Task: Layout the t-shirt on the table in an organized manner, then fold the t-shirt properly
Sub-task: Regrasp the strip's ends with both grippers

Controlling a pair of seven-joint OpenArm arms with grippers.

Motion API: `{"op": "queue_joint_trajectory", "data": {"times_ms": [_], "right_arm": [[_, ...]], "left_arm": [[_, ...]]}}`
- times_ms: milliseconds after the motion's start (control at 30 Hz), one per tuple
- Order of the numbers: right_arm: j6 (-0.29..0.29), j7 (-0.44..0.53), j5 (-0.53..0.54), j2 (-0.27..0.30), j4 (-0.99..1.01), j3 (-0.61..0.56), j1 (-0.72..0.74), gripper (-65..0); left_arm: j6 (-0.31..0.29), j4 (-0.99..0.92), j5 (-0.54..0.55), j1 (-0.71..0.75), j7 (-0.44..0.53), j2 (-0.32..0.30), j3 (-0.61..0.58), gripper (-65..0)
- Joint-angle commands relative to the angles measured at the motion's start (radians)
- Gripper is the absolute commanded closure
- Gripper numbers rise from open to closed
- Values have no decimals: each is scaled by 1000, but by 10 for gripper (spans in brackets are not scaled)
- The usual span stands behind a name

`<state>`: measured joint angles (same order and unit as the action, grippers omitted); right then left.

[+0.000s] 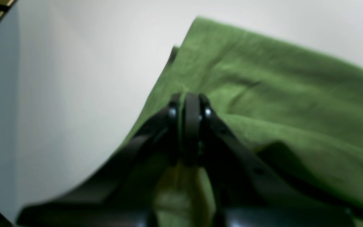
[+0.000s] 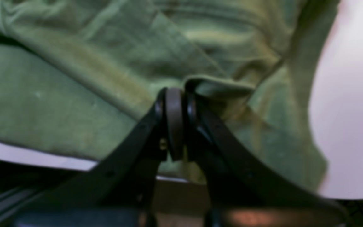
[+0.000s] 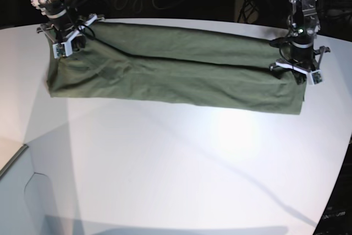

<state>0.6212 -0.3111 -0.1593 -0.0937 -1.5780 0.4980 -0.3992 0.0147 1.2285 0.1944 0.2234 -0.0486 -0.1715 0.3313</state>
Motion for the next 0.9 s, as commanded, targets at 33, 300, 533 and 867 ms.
{"op": "queue_joint_trajectory", "data": {"times_ms": [33,300,533,867], "right_arm": [[13,19,10,22,-8,3,4,0],[13,13,7,30,4,3,6,-107],[13,17,8,25,-2,75,26,-306],[13,13,7,25,4,78,41,-314]], "left_arm": [[1,10,-2,-11,22,-10,2,-1],[4,12,-2,-2,19,-12,2,-203],[9,21,-2,20,19,-18,18,-325],[1,-8,-2,9,19,-10,94,-327]]}}
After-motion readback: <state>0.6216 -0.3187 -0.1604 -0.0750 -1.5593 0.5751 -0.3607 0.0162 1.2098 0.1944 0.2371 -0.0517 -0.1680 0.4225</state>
